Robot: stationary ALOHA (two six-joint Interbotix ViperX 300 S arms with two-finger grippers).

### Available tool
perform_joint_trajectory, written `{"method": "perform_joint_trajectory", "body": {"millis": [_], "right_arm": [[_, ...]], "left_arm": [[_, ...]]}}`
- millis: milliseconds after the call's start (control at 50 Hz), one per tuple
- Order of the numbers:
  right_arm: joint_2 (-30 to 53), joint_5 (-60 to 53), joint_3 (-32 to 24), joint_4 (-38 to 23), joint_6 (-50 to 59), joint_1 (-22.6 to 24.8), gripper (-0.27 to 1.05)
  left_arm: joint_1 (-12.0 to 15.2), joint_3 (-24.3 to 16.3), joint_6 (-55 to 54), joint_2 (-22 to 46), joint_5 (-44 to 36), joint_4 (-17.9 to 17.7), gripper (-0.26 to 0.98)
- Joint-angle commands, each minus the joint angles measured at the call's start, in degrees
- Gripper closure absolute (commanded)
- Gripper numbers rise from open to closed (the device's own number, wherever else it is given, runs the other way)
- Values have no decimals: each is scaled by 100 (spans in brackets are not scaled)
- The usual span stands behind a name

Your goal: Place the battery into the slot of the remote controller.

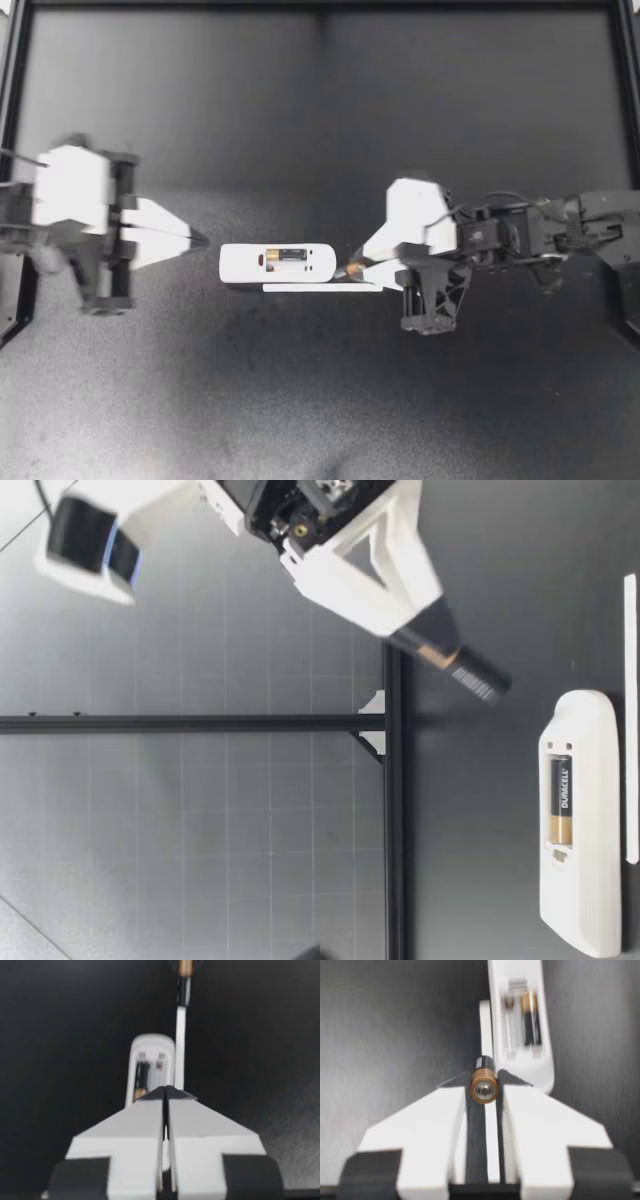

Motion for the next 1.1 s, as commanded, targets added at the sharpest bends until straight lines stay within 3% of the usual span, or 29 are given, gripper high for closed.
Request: {"method": "perform_joint_trajectory", "body": {"millis": [0,220,560,1080], "right_arm": [[114,-861,70,9,-9,-97,84],[659,-1846,62,9,-26,-255,84],[1107,-2057,-167,-9,-44,-264,84],[1600,-1872,-536,-26,-97,-264,84]], "left_arm": [[26,-237,-9,281,88,-9,88],[62,-431,-18,1063,149,-9,88],[97,-642,26,1969,176,-9,88],[97,-677,-9,2426,176,-9,88]]}}
